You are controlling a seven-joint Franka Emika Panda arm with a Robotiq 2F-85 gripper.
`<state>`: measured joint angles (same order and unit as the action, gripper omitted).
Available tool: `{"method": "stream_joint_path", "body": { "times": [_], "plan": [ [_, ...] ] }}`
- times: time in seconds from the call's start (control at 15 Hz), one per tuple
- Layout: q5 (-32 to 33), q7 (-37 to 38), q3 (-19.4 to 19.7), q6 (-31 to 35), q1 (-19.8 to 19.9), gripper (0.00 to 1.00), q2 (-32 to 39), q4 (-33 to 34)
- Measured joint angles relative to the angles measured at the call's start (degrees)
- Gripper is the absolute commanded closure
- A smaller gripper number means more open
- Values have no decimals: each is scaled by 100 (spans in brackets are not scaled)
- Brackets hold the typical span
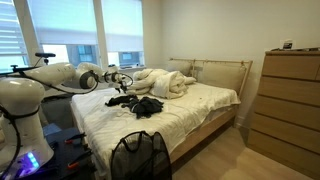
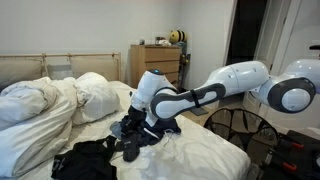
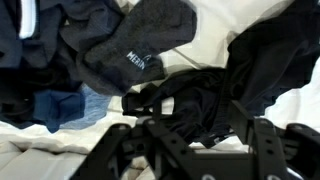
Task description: Put some of the clothes on the bed in the laundry hamper
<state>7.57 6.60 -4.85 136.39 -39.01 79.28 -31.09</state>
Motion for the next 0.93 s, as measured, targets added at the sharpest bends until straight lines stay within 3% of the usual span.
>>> {"method": "stream_joint_path", "body": {
  "times": [0.27, 0.33, 0.47, 0.93],
  "plan": [
    [-10, -22, -67, -182, 3, 22, -137, -2],
    [-11, -23, -67, -182, 6, 5, -137, -9],
    [-7, -23, -67, -182, 6, 0, -131, -18],
    [-6, -77, 18, 28, 129, 0, 551, 501]
  ]
}}
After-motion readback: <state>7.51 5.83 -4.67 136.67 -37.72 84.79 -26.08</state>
